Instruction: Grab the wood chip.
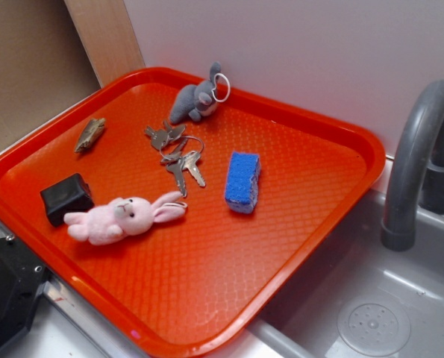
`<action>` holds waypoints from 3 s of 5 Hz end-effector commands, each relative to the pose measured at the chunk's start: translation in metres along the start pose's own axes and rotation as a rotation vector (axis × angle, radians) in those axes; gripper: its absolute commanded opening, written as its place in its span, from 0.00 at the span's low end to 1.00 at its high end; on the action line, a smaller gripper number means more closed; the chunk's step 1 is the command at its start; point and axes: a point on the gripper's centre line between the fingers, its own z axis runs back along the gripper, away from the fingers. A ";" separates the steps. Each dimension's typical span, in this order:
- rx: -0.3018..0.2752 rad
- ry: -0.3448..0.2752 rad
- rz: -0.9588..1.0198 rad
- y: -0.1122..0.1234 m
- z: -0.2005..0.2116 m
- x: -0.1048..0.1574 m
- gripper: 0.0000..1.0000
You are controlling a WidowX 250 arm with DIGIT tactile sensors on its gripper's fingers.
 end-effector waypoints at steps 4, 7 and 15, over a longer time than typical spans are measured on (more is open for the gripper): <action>0.130 -0.164 0.286 0.066 -0.024 0.082 1.00; 0.317 -0.139 0.359 0.138 -0.117 0.102 1.00; 0.036 0.126 0.206 0.153 -0.233 0.070 0.00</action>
